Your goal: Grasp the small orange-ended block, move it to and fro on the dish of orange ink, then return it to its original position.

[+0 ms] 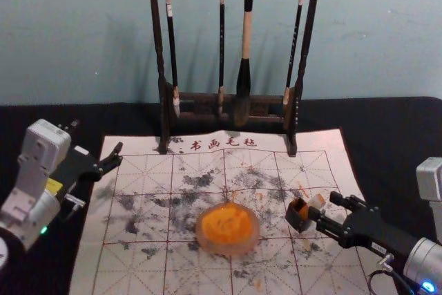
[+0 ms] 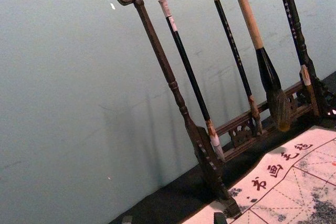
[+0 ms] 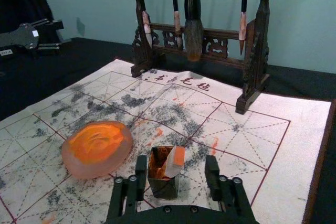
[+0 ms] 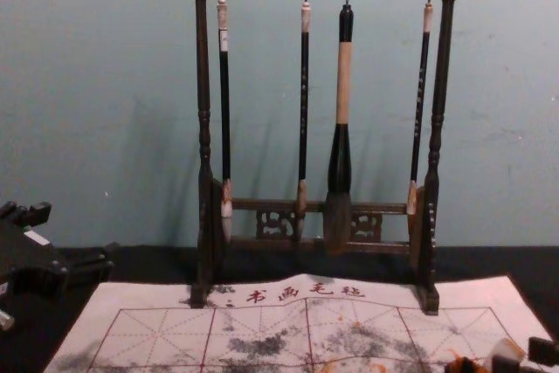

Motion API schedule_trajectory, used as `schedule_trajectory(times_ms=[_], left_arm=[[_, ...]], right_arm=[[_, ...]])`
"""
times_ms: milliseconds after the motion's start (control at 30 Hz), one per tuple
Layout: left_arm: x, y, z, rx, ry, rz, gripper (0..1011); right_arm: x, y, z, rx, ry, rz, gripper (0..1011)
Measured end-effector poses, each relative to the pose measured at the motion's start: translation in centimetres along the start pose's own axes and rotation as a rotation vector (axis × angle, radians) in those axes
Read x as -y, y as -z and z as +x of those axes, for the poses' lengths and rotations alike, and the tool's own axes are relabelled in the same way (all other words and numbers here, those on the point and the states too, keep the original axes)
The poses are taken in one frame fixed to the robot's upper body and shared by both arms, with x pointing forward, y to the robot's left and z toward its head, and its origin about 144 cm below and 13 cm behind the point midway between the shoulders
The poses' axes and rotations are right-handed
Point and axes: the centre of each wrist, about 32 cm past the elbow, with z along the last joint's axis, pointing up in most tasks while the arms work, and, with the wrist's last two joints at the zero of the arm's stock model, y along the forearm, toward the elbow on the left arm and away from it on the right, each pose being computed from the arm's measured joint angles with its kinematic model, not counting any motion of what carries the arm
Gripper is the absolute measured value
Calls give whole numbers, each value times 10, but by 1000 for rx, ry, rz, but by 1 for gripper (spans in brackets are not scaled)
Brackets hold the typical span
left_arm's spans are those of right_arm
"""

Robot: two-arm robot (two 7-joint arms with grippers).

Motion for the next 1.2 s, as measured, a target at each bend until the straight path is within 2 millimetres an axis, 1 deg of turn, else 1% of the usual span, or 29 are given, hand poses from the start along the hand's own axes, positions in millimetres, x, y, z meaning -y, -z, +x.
schedule_trajectory(times_ms=[67,133,233,267,367,400,533,567,600,633,800,1200], left_arm=[[0,0,0,0,0,0,1001],[0,0,0,0,0,0,1001],[0,0,0,0,0,0,1001],[0,0,0,0,0,0,1001],[0,0,0,0,0,0,1001],[0,0,0,0,0,0,1001],[0,0,0,0,0,0,1001],[0,0,0,0,0,0,1002],[0,0,0,0,0,0,1002],[0,0,0,0,0,0,1001],[0,0,0,0,0,0,1001],[0,0,0,0,0,0,1001]], right_arm=[[0,0,0,0,0,0,651],[0,0,0,0,0,0,564],[0,0,0,0,0,0,482],[0,0,0,0,0,0,419],[0,0,0,0,0,0,360],[0,0,0,0,0,0,303],[0,0,0,0,0,0,190],[0,0,0,0,0,0,144],[0,0,0,0,0,0,144],[0,0,0,0,0,0,97],[0,0,0,0,0,0,64],[0,0,0,0,0,0,62]])
